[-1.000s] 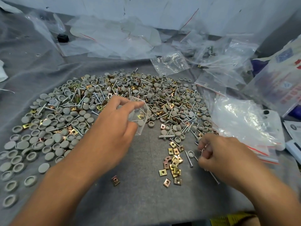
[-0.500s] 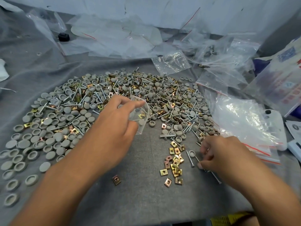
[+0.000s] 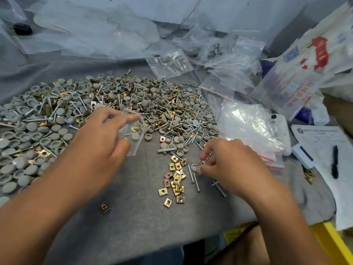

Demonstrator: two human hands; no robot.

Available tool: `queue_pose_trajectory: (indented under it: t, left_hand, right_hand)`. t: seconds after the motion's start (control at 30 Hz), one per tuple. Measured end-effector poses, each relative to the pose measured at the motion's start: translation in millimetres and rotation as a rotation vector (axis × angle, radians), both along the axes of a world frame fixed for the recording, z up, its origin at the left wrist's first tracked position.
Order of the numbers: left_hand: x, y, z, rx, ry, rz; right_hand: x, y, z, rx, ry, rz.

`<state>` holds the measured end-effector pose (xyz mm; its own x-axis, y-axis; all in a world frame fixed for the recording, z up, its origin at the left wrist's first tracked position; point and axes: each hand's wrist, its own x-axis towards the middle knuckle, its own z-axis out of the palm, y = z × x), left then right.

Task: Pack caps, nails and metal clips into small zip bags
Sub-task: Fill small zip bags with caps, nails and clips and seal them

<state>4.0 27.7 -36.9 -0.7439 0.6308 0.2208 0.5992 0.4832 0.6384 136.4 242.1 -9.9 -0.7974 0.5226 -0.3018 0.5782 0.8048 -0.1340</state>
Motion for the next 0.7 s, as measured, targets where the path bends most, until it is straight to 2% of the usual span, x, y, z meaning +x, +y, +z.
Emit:
queue_pose_trajectory:
  t: [0.1,0.3,0.37,0.53,0.7]
  left_hand:
    - [2,1,2,-0.001,-0.007,-0.012]
    - [3,2,3,-0.016,-0.031,-0.020]
    - [3,1,3,-0.017,-0.034,-0.020]
    - [4,1,1,-0.025,-0.046,-0.012]
    - [8,4,3,-0.048,-0.067,-0.036]
  right_hand:
    - [-1,-14,-3,-0.083,-0.040,0.036]
    - [-1,-19,-8,-0.041,-0.106,0.102]
    - [-1,-18,-8,-0.050,-0.050,0.113]
    - [-6,0,-5,-0.212,0.282,0.085]
    - [-28,-25,-1,-0.466,0.845,0.203]
